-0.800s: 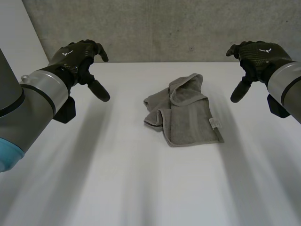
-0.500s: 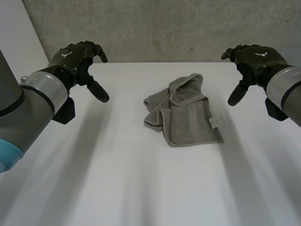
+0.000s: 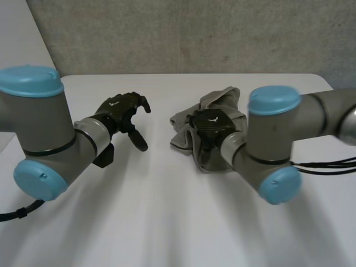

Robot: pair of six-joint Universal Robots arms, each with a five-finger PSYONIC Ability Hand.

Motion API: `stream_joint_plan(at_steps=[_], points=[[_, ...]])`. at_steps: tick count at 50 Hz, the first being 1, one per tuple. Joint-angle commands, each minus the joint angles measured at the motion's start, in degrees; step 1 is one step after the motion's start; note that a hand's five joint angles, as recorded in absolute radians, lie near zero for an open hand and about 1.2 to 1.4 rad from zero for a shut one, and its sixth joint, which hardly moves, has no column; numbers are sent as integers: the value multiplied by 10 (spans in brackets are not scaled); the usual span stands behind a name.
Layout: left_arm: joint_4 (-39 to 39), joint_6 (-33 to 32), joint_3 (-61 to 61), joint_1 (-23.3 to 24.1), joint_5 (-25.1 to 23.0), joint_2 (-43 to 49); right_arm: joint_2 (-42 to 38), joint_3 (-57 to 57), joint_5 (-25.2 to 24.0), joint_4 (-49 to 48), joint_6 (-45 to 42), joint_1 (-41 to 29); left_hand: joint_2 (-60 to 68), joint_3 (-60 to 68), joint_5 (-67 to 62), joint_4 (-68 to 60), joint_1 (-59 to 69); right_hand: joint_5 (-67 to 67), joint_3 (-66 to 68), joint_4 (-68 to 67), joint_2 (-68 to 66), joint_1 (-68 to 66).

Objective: Fold the towel.

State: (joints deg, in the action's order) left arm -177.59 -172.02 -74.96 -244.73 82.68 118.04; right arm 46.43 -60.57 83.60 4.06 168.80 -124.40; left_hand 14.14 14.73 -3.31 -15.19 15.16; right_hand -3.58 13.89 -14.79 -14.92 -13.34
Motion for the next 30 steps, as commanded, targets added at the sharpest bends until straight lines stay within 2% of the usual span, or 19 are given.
stream_joint_plan(at_steps=[1,5,8,10,11,13,15,19,24,25,27,30], points=[[-26,-1,1,-3,-5,33,-112,125,45,-15,0,-27,-29,-35,21,40,-39,8,-11,20,22,6],[-46,-1,-4,-5,-13,41,-178,210,89,-1,-28,-30,-29,-35,21,40,-39,-35,32,-23,-22,-38],[-73,-2,-11,-7,-40,48,-194,235,105,7,-44,-30,-31,-37,23,41,-41,-79,76,-67,-66,-82],[-93,-1,-22,-9,-73,51,-211,266,125,20,-75,-30,-31,-37,23,41,-41,-270,267,-258,-257,-272],[-94,-1,-22,-9,-74,51,-211,266,126,20,-75,-30,-31,-37,23,41,-41,-271,268,-259,-258,-274],[-101,-2,-28,-13,-85,51,-209,269,126,30,-83,-30,-29,-35,21,40,-39,-619,616,-607,-606,-621],[-108,-2,-31,-17,-90,54,-202,264,126,34,-83,-31,-27,-33,19,38,-38,-664,661,-652,-650,-666],[-108,-2,-33,-17,-90,55,-171,234,122,54,-80,-31,-27,-33,19,38,-38,-664,661,-652,-651,-667],[-106,0,-37,-17,-85,64,-53,92,90,54,-69,-34,-26,-32,18,36,-36,-664,661,-652,-651,-667],[-106,0,-37,-17,-85,64,-53,92,89,54,-69,-34,-26,-32,17,36,-36,-664,661,-652,-651,-667],[-106,2,-40,-17,-85,67,7,12,75,25,-64,-32,-26,-32,17,36,-36,-664,661,-652,-651,-667],[-107,10,-46,-15,-86,72,33,-30,75,5,-63,-28,-24,-30,16,35,-34,-664,661,-652,-651,-667]])
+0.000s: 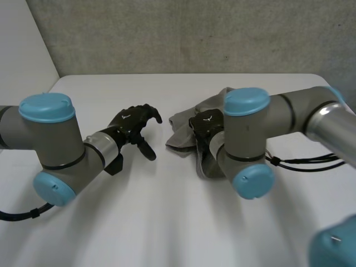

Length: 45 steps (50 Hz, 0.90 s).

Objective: Fold the towel.

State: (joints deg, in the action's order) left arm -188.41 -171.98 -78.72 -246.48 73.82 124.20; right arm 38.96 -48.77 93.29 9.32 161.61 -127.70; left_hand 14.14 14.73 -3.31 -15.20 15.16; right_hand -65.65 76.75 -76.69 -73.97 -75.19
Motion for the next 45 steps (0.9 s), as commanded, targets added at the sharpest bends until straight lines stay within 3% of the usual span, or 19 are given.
stream_joint_plan(at_steps=[1,10,16,24,29,45], points=[[1,10,-11,6,3,15,133,-187,-23,-66,9,6,-24,-30,16,35,-34,-44,32,-33,-60,-48],[-2,11,-20,50,3,36,246,-366,-27,-155,10,7,-26,-32,17,36,-36,-44,32,-33,-60,-48],[-2,12,-27,60,9,42,274,-418,-29,-170,10,5,-22,-28,14,33,-33,-44,32,-33,-60,-48],[-1,74,-31,72,39,43,322,-533,-39,-206,13,5,-2,-8,-6,13,-12,-44,32,-33,-60,-48],[-5,105,-35,82,43,44,351,-573,-52,-211,34,5,36,30,-45,-26,26,-44,32,-33,-60,-48],[-27,103,-53,122,55,54,499,-623,-115,-215,126,23,53,47,-62,-43,43,-44,32,-33,-60,-48]])
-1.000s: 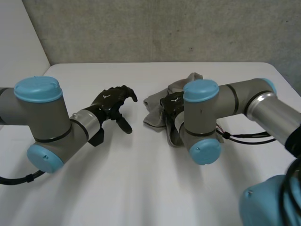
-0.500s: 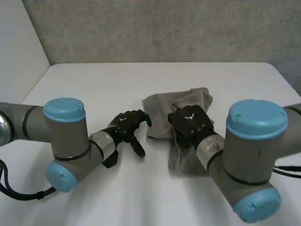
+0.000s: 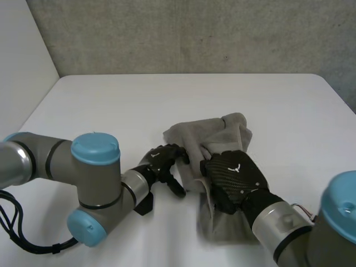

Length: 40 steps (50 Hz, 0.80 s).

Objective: Fold the towel.

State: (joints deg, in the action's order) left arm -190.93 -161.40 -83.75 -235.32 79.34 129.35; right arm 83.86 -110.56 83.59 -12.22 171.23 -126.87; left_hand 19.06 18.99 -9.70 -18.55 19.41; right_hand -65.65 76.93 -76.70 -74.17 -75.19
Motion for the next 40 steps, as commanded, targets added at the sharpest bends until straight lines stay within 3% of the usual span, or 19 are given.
stream_joint_plan(at_steps=[1,5,7,8,9,10,16,23,33,37,39,40], points=[[-2,-3,-3,11,-1,2,60,-5,-20,0,31,22,4,5,2,-9,1,-43,31,-33,-58,-48],[-1,-4,-2,13,-1,2,71,-7,-21,0,30,32,12,13,-6,-18,9,-43,31,-33,-58,-48],[-1,-5,-2,13,0,2,71,-8,-21,0,30,33,81,82,-75,-87,78,-43,31,-33,-58,-48],[0,-4,-2,13,1,1,70,-11,-20,0,30,33,305,305,-298,-310,301,-43,31,-33,-58,-48],[0,-4,-2,13,1,1,69,-12,-19,0,29,34,307,307,-300,-312,303,-43,31,-33,-58,-48],[-1,-1,-4,13,1,-2,69,-12,-19,0,29,34,510,511,-504,-515,507,-43,31,-33,-58,-48],[-1,2,-5,9,0,-21,68,-13,-18,-1,24,38,609,610,-603,-614,606,-43,31,-33,-58,-48],[-1,11,-8,-7,4,-51,69,-12,-19,-1,24,48,609,610,-603,-615,606,-43,31,-33,-58,-48],[0,9,-17,-79,-1,-130,109,2,-23,0,24,54,609,610,-603,-615,606,-43,31,-33,-58,-48],[-5,9,-26,-77,-7,-142,117,2,-23,0,25,56,584,585,-578,-590,581,-43,31,-33,-58,-48],[-9,6,-35,-57,-18,-142,117,-2,-23,-1,25,56,32,33,-26,-37,29,-43,31,-33,-58,-48],[-9,6,-35,-57,-18,-142,117,-2,-23,-1,25,56,29,30,-23,-34,26,-43,31,-33,-58,-48]])
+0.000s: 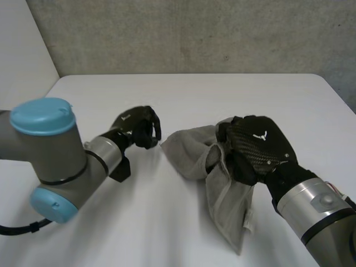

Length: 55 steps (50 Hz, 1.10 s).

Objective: Fold the towel.

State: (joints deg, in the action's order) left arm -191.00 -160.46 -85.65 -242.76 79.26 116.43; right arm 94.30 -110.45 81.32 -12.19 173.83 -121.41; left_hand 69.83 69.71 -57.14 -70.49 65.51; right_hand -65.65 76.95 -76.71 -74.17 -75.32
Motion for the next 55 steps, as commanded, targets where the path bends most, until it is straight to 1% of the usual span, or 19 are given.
stream_joint_plan(at_steps=[1,7,16,26,27,28,29,30,31,33,38,39,40,42,43,45,48,51,55], points=[[-4,-1,-17,32,-24,-6,10,-5,0,-1,-2,1,-572,-570,545,578,-528,-43,31,-33,-58,-47],[-7,-1,-16,75,-35,41,-7,-7,1,0,-4,0,-581,-580,554,588,-538,-43,31,-33,-58,-47],[-12,1,-7,87,-34,80,-16,-12,0,2,-9,-3,-569,-568,542,576,-526,-43,31,-33,-58,-47],[-41,1,-5,101,-27,104,-10,-15,1,6,-4,-9,-502,-501,475,509,-459,-43,31,-33,-58,-47],[-43,1,-6,103,-26,105,-7,-16,2,6,-4,-9,-462,-461,435,469,-419,-43,31,-33,-58,-47],[-44,1,-6,103,-25,104,-7,-16,2,6,-4,-9,-320,-319,293,327,-277,-43,31,-33,-58,-47],[-44,1,-6,103,-25,104,-6,-17,2,6,-4,-9,-319,-317,292,325,-275,-43,31,-33,-58,-47],[-44,1,-5,103,-24,104,-5,-17,2,6,-5,-8,-49,-48,22,55,-6,-43,31,-33,-58,-47],[-44,1,-4,102,-16,100,-5,-17,2,6,-5,-8,100,101,-127,-94,143,-43,31,-33,-58,-47],[-43,1,-3,101,-5,95,-5,-13,2,5,-7,-6,102,103,-129,-95,145,-43,31,-33,-58,-47],[-35,1,3,77,25,46,-1,7,2,8,-9,0,102,103,-129,-95,145,-43,31,-33,-58,-47],[-33,-3,2,55,30,16,-1,7,2,8,-9,0,102,103,-129,-95,145,-43,31,-33,-58,-47],[-33,-3,2,55,30,16,5,22,1,12,-9,-1,102,103,-129,-95,145,-43,31,-33,-58,-47],[-32,-3,7,1,24,-34,12,42,-2,23,-13,-1,102,103,-129,-95,145,-43,31,-33,-58,-47],[-32,-3,7,1,24,-34,21,63,-8,43,-21,-1,102,103,-129,-95,145,-43,31,-33,-58,-47],[-27,-8,19,-31,11,-86,31,87,-15,67,-29,-1,102,103,-129,-95,145,-43,31,-33,-58,-47],[-19,-6,29,-39,-2,-117,45,137,-36,109,-46,3,102,103,-129,-95,145,-43,31,-33,-58,-47],[16,0,66,-63,-45,-189,48,188,-53,140,-63,13,102,103,-129,-95,145,-43,31,-33,-58,-47],[37,0,84,-84,-60,-213,40,248,-63,188,-95,28,102,103,-129,-95,145,-43,31,-33,-58,-47]])
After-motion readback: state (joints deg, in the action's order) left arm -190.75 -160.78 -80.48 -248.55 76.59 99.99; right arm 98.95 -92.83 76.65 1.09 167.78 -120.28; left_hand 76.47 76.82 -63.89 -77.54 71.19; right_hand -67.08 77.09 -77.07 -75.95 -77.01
